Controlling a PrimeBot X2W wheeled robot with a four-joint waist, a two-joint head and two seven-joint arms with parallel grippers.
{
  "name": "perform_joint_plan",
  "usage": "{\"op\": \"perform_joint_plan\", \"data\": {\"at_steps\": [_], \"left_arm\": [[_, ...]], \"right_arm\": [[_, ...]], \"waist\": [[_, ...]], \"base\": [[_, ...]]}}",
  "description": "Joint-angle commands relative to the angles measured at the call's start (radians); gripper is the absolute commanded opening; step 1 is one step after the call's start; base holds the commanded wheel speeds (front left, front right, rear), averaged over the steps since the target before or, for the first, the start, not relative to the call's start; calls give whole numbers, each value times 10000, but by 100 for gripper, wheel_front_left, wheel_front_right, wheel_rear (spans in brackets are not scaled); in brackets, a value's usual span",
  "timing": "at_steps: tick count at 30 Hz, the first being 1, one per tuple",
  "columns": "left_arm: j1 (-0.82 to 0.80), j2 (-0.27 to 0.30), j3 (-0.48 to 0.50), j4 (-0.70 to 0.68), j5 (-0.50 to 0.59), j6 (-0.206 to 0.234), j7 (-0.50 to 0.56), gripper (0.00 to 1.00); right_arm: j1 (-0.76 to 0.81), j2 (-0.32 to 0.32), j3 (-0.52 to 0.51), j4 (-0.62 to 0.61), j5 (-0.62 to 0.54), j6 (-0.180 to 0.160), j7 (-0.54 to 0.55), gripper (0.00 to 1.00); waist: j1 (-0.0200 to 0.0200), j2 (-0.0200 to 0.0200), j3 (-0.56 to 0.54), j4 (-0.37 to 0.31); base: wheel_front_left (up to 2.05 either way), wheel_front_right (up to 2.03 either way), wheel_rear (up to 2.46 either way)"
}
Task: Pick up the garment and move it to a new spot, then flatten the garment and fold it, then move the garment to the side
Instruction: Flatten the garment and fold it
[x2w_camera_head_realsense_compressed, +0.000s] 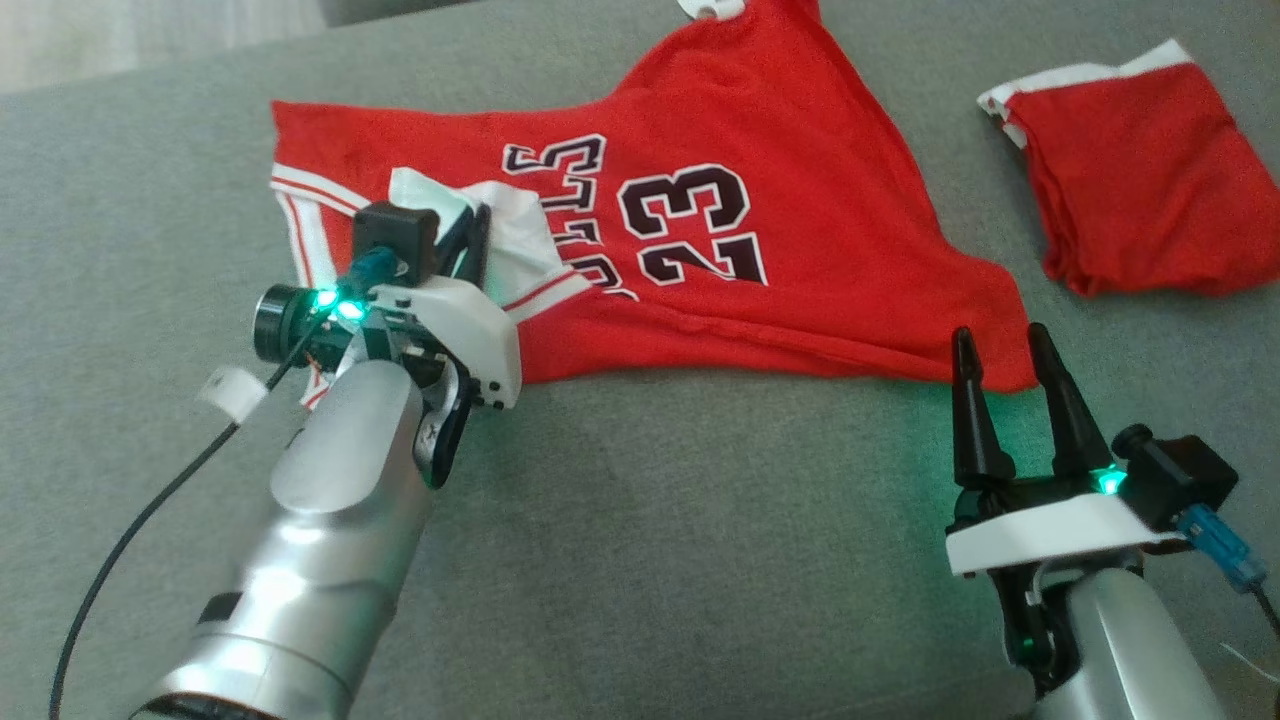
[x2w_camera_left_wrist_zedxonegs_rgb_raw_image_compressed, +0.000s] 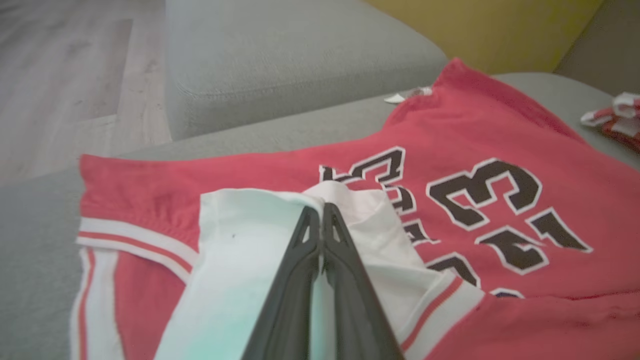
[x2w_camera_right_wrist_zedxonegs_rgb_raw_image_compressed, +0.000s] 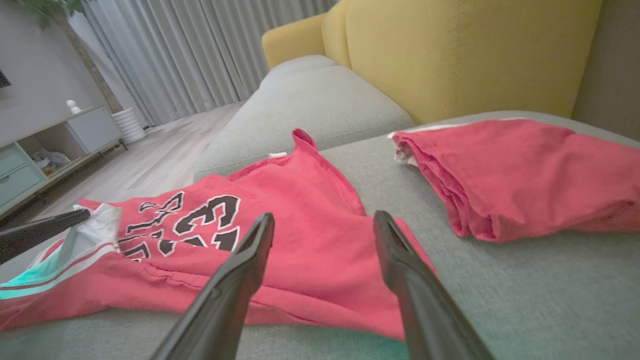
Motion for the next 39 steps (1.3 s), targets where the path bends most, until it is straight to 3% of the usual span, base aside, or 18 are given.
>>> {"op": "perform_joint_plan", "data": {"at_steps": [1, 8, 11, 21, 22, 24, 25, 26, 27, 33, 39], "left_arm": [[-296, 144, 346, -423, -139, 110, -356, 0], [897, 117, 473, -1362, -635, 346, -1424, 0], [1928, 109, 307, -2163, -822, 471, -1634, 0], [4655, 105, -558, -4083, -1042, 758, -1008, 0], [4861, 113, -651, -4202, -1025, 803, -914, 20], [5232, 123, -853, -4410, -989, 863, -725, 40], [5400, 125, -990, -4487, -966, 862, -589, 78], [5400, 125, -990, -4487, -966, 862, -589, 78], [5560, 125, -1148, -4553, -949, 840, -412, 100], [5993, 190, -1532, -5187, -877, 925, 97, 100], [5656, 422, -933, -6311, -878, 1267, -544, 100]], "right_arm": [[-108, -54, 207, -250, -103, -7, -108, 100], [190, -54, -52, -157, -297, -7, -108, 100], [385, -54, -161, -38, -424, -7, -108, 100], [531, -54, -248, 452, -605, -7, -108, 100], [532, -54, -242, 512, -610, -7, -109, 100], [535, -54, -263, 627, -602, -7, -109, 100], [532, -54, -267, 677, -601, -7, -109, 100], [532, -54, -267, 677, -601, -7, -109, 100], [531, -54, -263, 721, -592, -7, -109, 100], [458, -54, -140, 888, -528, -7, -109, 100], [392, -54, -155, 687, -398, -7, -109, 100]], "waist": [[0, 0, -270, 217], [0, 0, -1033, 1249], [0, 0, -1404, 2081], [0, 0, -1956, 3589], [0, 0, -1981, 3667], [0, 0, -2013, 3827], [0, 0, -2028, 3891], [0, 0, -2028, 3891], [0, 0, -2044, 3945], [0, 0, -2091, 3978], [0, 0, -2133, 3690]], "base": [[0, 0, 0], [0, 0, 0], [0, 0, 0], [0, 0, 0], [0, 0, 0], [0, 0, 0], [0, 0, 0], [0, 0, 0], [0, 0, 0], [0, 0, 0], [0, 0, 0]]}}
